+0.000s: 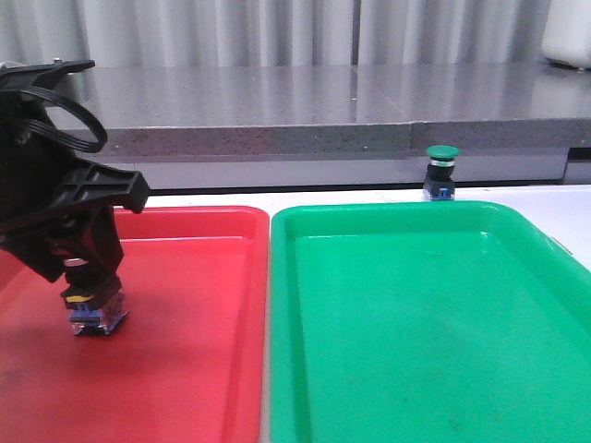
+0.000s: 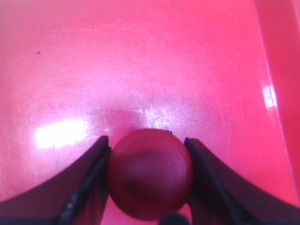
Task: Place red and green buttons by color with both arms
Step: 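Lift the red button and lower it into the red tray, then open the left gripper and raise it away from the button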
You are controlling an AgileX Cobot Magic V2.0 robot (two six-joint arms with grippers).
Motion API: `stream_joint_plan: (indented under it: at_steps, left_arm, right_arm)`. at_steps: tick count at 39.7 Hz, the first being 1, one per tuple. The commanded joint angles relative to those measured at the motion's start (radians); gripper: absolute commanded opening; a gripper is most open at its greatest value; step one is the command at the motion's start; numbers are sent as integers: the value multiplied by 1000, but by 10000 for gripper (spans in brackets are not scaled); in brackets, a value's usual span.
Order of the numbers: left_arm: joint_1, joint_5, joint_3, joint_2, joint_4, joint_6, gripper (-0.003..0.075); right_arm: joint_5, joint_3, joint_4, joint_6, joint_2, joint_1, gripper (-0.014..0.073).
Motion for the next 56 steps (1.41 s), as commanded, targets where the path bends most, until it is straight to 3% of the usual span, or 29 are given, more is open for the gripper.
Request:
stream_joint_plan:
  at_steps: [1, 3, 5, 17, 22, 30, 34, 50, 56]
  left_arm:
    - [-9, -33, -25, -51, 5, -9, 457]
    - [-9, -28, -25, -67, 5, -9, 533]
    - [-9, -17, -25, -83, 5, -9, 559]
    - [4, -2, -25, -281, 67, -4, 541]
    - [60, 15, -25, -359, 107, -4, 440]
    - [250, 43, -24, -473, 115, -4, 97]
    - [323, 56, -10, -531, 115, -4, -18]
    - [348, -127, 324, -1038, 113, -4, -20]
    - [348, -136, 418, -1258, 113, -4, -20]
  right_arm:
    - [-72, -36, 5, -2, -1, -3, 587]
    - [-72, -36, 5, -2, -1, -3, 587]
    - [-72, -36, 5, -2, -1, -3, 587]
    - [-72, -36, 5, -2, -1, -3, 587]
    - [-72, -36, 5, -2, -1, -3, 587]
    - [-72, -36, 5, -2, -1, -3, 587]
    - [-72, -36, 5, -2, -1, -3, 587]
    - [-71, -36, 5, -2, -1, -3, 587]
    - [-71, -36, 5, -2, -1, -3, 587]
